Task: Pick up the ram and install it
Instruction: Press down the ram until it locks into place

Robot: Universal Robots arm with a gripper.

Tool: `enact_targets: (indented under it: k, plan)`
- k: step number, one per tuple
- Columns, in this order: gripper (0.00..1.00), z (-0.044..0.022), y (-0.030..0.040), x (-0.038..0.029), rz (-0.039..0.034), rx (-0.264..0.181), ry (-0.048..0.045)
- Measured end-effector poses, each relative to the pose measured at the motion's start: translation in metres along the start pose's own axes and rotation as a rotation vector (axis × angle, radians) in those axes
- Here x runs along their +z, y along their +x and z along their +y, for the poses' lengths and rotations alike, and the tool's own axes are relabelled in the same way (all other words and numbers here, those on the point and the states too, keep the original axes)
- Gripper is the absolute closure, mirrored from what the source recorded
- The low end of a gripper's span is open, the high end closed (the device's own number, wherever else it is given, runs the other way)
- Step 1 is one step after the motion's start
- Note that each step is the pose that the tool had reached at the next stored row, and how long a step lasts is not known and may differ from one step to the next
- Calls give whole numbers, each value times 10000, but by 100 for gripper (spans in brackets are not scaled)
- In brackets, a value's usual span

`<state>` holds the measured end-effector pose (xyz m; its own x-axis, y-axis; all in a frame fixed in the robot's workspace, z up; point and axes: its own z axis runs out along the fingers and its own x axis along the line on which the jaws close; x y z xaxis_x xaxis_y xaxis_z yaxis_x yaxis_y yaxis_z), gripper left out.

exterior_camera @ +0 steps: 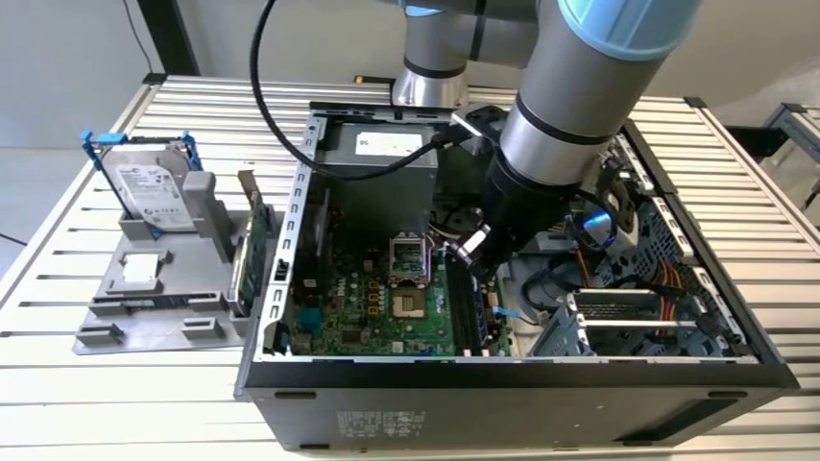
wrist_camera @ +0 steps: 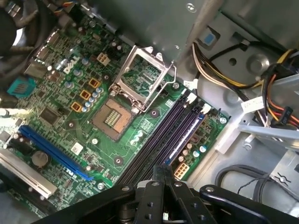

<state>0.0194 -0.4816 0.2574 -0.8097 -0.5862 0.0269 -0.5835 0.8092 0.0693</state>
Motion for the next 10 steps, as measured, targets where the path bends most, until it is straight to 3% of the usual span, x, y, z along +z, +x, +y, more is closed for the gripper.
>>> enact_targets:
  k: [10]
  plan:
    - [100,0,0,0,68,-1126,38]
